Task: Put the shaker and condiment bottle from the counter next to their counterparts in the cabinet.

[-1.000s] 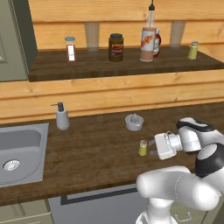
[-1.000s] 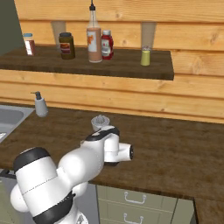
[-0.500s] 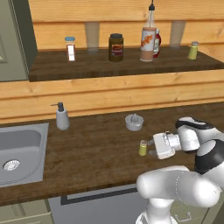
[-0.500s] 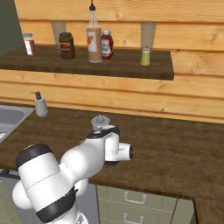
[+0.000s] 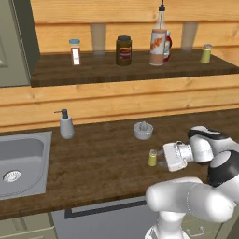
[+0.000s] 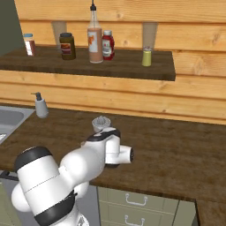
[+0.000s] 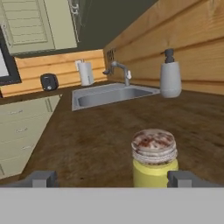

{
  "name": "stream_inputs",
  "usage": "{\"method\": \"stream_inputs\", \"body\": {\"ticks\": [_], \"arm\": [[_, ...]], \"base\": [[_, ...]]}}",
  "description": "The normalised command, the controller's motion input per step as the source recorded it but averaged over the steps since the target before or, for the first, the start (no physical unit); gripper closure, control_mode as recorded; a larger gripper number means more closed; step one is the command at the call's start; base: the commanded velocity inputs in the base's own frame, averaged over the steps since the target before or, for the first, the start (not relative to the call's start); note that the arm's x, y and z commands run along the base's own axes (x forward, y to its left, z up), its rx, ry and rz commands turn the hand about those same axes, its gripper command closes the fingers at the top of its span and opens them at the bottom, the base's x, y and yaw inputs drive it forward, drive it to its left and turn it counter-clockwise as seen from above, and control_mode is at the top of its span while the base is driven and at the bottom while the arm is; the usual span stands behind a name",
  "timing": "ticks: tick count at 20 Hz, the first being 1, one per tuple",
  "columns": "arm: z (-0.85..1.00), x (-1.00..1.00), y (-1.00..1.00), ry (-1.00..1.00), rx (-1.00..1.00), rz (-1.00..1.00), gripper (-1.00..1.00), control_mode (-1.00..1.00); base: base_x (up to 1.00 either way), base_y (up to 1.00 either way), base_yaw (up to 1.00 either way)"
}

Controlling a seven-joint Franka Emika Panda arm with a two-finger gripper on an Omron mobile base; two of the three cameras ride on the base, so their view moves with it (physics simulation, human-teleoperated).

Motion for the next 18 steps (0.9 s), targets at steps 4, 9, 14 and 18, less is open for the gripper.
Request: {"method": "stream_inputs", "body": {"ticks": [4, 9, 14, 18], "arm": [[0.0, 0.36, 0.19, 0.0, 0.0, 0.0, -1.0, -1.0], [0.0, 0.44, 0.08, 0.0, 0.0, 0.0, -1.0, -1.0], [0.0, 0.18, 0.0, 0.0, 0.0, 0.0, -1.0, -1.0], [-0.15, 0.0, 0.05, 0.05, 0.0, -0.01, 1.0, -1.0]], "base": [[0.0, 0.0, 0.0], [0.0, 0.0, 0.0], [0.0, 0.0, 0.0], [0.0, 0.0, 0.0]]}}
